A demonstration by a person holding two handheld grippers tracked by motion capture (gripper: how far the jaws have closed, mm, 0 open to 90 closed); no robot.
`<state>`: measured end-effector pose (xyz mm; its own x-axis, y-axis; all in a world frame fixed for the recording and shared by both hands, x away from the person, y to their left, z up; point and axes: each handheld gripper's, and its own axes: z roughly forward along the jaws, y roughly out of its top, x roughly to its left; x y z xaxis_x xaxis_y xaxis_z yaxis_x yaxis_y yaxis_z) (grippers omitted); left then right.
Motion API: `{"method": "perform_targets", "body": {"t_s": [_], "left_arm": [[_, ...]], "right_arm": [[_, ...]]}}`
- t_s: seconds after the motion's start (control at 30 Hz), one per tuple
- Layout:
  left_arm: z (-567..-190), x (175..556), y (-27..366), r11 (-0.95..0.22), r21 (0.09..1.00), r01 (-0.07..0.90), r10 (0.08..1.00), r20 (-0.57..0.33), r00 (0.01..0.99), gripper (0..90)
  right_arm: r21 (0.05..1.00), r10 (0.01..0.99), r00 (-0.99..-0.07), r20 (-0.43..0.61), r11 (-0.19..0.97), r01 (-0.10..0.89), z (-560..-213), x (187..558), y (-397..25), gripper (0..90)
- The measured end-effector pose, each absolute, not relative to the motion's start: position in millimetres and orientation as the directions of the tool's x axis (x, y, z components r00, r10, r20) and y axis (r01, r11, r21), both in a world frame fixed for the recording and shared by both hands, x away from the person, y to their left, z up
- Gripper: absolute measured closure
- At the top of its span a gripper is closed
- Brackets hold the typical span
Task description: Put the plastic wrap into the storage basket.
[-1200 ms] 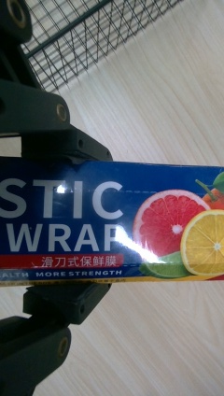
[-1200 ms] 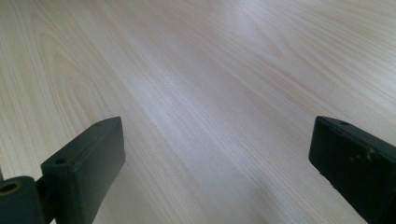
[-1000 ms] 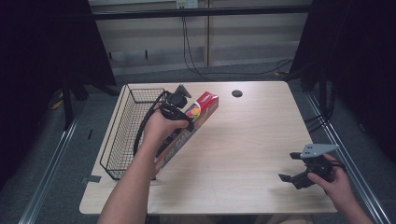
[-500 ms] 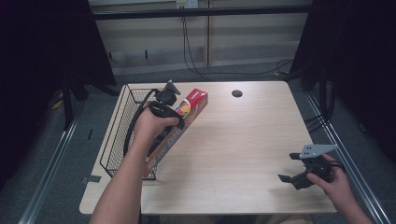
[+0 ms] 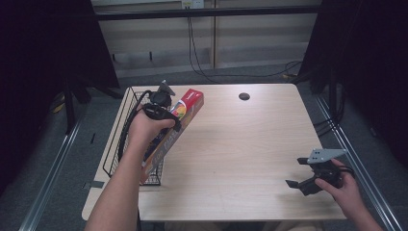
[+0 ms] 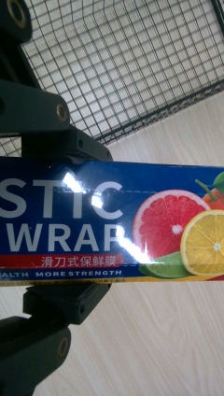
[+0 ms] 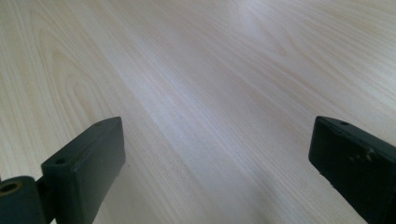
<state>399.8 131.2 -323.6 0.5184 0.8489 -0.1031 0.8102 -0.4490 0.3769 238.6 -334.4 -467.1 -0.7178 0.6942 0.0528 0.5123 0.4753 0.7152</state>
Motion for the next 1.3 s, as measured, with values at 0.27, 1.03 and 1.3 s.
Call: {"method": "perform_targets", "body": {"t_s": [0.27,1.03,1.3], "left_arm": [[-322,401,146,-0.418,0.38,0.825,0.87,-0.094,0.484,43.5],[-326,403,184,-0.303,0.375,0.876,0.926,-0.1,0.364,43.4],[-329,401,197,-0.251,0.378,0.891,0.944,-0.106,0.312,43.4]], "right_arm": [[0.719,0.697,-0.715,0.052,0.47,0.511,-466,239,-336,3.6],[0.721,0.697,-0.715,0.06,0.465,0.513,-466,240,-333,3.5],[0.726,0.697,-0.715,0.063,0.459,0.512,-465,242,-333,3.4]]}}
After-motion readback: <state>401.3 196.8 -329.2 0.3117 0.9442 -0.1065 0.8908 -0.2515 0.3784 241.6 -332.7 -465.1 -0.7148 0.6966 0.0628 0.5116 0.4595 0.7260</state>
